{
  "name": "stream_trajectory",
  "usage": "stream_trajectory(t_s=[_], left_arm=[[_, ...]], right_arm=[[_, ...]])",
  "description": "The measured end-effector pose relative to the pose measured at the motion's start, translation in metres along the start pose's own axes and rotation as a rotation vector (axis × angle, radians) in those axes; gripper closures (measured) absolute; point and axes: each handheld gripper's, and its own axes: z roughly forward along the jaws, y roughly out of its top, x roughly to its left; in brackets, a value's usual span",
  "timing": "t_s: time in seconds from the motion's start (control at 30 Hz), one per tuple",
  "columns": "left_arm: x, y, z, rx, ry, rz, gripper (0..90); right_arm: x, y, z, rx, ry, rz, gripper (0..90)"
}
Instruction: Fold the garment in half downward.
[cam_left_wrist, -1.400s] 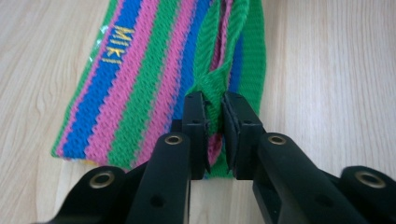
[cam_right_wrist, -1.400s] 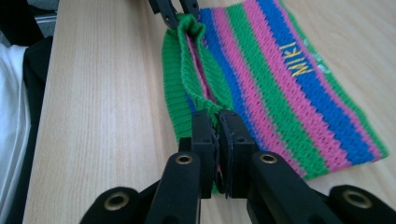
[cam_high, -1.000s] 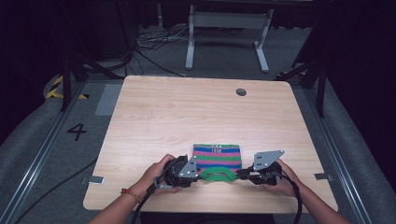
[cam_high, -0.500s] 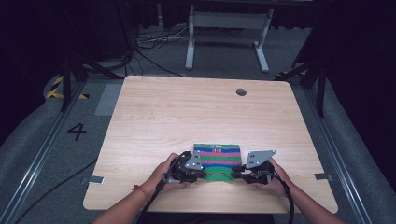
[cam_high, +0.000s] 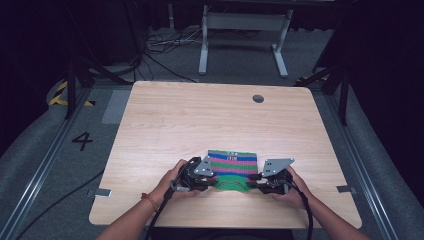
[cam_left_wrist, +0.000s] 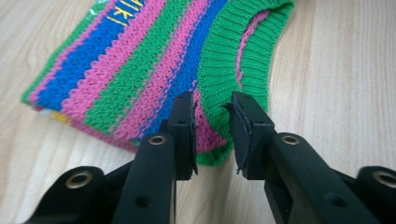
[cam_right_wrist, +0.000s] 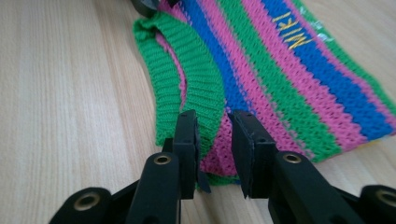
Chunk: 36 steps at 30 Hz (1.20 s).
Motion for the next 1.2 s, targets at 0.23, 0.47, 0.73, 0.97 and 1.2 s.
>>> stream_trajectory(t_s=[0.23, 0.47, 0.73, 0.97, 1.2], left_arm=[[-0.001, -0.004, -0.029, -0.007, 0.044, 0.001, 65.2], [-0.003, -0.014, -0.057, 0.008, 0.108, -0.006, 55.7], [-0.003, -0.032, -0.073, 0.063, 0.161, -0.016, 43.4], [-0.001, -0.055, -0.089, 0.086, 0.206, -0.056, 35.6], [0.003, -0.081, -0.105, 0.058, 0.227, -0.128, 29.8]], right_arm=[[0.002, 0.008, -0.022, -0.012, -0.045, -0.029, 65.1], [0.001, 0.009, -0.039, 0.003, -0.099, -0.049, 57.8], [0.000, -0.001, -0.052, 0.029, -0.151, -0.043, 47.4], [-0.004, -0.017, -0.067, 0.038, -0.192, -0.012, 40.3], [-0.007, -0.043, -0.082, 0.052, -0.253, 0.035, 34.5]])
